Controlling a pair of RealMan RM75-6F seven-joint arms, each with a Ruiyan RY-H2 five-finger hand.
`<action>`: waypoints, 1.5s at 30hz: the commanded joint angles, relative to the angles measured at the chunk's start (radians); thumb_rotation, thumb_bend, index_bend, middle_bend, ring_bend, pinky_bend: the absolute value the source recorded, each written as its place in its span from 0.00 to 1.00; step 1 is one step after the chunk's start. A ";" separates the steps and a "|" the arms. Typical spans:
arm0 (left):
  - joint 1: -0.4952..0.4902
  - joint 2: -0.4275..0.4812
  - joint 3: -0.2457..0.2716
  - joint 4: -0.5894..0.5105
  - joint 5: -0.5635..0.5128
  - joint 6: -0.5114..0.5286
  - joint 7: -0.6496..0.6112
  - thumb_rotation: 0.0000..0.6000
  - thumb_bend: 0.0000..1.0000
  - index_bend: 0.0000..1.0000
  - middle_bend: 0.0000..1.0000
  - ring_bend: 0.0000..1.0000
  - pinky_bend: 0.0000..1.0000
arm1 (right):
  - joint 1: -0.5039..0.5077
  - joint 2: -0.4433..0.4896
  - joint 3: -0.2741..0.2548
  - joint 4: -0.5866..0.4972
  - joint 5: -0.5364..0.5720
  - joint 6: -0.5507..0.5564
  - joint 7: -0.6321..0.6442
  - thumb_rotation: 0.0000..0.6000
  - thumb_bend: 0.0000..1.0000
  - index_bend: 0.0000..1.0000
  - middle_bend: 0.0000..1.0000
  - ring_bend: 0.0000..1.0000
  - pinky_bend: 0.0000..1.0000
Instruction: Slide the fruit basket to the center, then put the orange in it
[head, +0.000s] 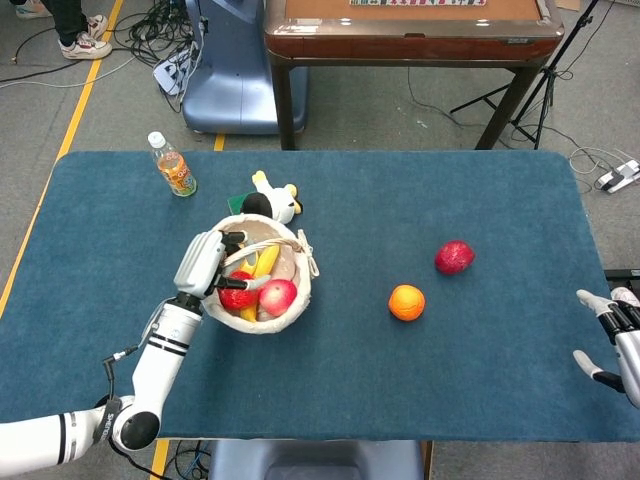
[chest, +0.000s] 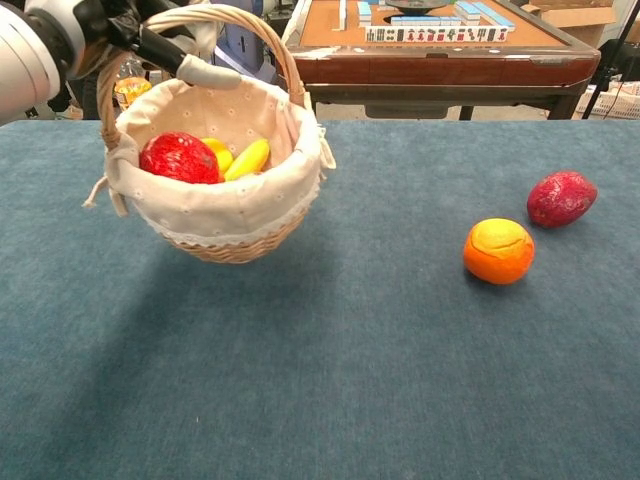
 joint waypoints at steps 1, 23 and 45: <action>-0.020 -0.022 -0.005 -0.006 -0.012 -0.008 0.018 1.00 0.11 0.83 0.99 0.85 0.47 | -0.001 0.000 -0.002 -0.001 -0.003 0.001 -0.002 1.00 0.18 0.20 0.29 0.26 0.34; -0.175 -0.262 -0.026 0.110 -0.091 -0.011 0.170 1.00 0.11 0.81 0.97 0.84 0.47 | -0.018 -0.007 -0.011 0.023 -0.002 0.013 0.020 1.00 0.18 0.20 0.29 0.26 0.34; -0.175 -0.227 0.010 0.074 -0.146 -0.042 0.264 1.00 0.11 0.15 0.16 0.12 0.22 | -0.027 -0.016 -0.010 0.048 -0.002 0.023 0.045 1.00 0.18 0.20 0.29 0.26 0.34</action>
